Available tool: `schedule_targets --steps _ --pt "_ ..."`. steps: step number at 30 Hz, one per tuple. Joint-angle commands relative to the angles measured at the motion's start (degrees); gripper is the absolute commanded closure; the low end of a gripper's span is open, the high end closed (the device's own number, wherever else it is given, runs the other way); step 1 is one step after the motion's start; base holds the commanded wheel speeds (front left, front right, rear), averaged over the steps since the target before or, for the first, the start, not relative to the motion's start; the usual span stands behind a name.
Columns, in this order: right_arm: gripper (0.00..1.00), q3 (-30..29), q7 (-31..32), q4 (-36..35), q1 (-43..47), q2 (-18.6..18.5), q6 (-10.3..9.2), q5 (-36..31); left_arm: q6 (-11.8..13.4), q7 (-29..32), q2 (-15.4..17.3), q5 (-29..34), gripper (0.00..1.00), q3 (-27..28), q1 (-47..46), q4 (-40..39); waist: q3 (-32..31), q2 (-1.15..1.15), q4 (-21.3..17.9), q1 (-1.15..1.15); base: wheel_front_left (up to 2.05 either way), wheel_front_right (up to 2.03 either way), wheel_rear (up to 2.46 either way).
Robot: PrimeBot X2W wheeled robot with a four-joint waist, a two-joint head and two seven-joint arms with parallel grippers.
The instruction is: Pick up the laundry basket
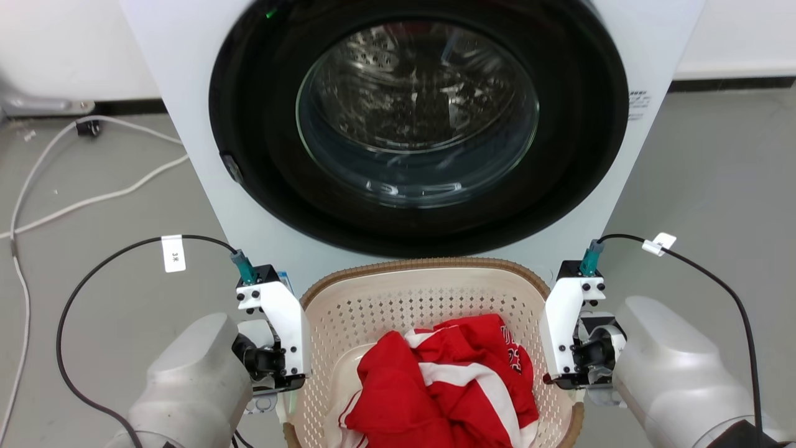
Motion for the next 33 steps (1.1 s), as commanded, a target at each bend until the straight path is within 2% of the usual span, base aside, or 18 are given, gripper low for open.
schedule_targets --steps 1,13,33 --pt "1.00 0.0 0.1 -1.0 0.3 2.4 0.92 1.3 -0.6 0.1 -2.3 -0.6 1.00 -0.1 0.8 -0.7 -1.9 0.00 -0.1 0.02 0.00 0.00 0.00" --pt "1.00 0.6 0.2 -0.4 2.8 2.4 0.92 2.5 -0.7 0.4 -3.3 -1.4 1.00 -0.4 2.3 -0.2 -5.1 0.00 -0.3 0.02 0.00 0.00 0.00" --pt "1.00 1.8 -0.3 -0.3 2.8 2.4 0.92 4.1 -0.7 0.1 -3.3 -2.0 1.00 -0.8 2.4 0.1 -4.9 0.00 -0.4 0.02 0.00 0.00 0.00"
